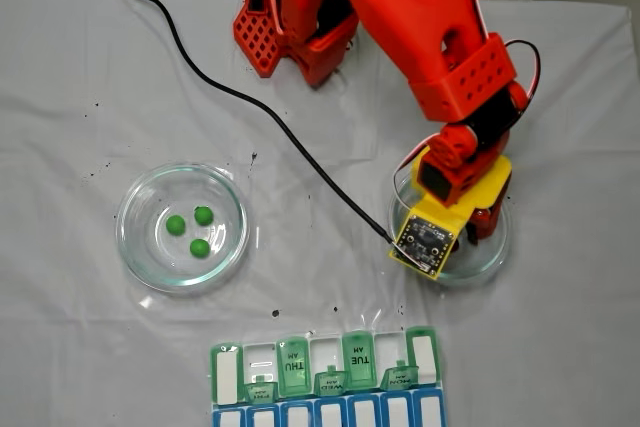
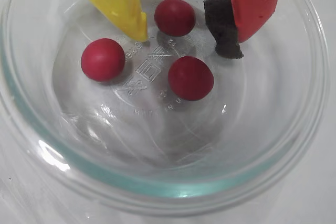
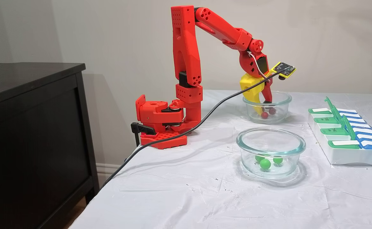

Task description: Sort medicines into box.

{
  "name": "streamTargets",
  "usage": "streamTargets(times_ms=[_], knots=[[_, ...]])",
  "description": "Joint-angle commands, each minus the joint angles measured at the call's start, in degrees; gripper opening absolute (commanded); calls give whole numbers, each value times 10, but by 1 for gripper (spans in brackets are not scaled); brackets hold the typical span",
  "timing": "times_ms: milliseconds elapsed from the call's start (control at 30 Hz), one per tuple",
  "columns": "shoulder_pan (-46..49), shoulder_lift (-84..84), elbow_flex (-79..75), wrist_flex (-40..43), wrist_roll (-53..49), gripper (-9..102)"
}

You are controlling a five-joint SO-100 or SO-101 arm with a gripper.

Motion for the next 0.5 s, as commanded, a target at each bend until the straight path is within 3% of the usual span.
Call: streamTargets(times_ms=[0, 467], knots=[[-14, -10, -46, 29, 1, 24], [-45, -105, -192, 171, 57, 23]])
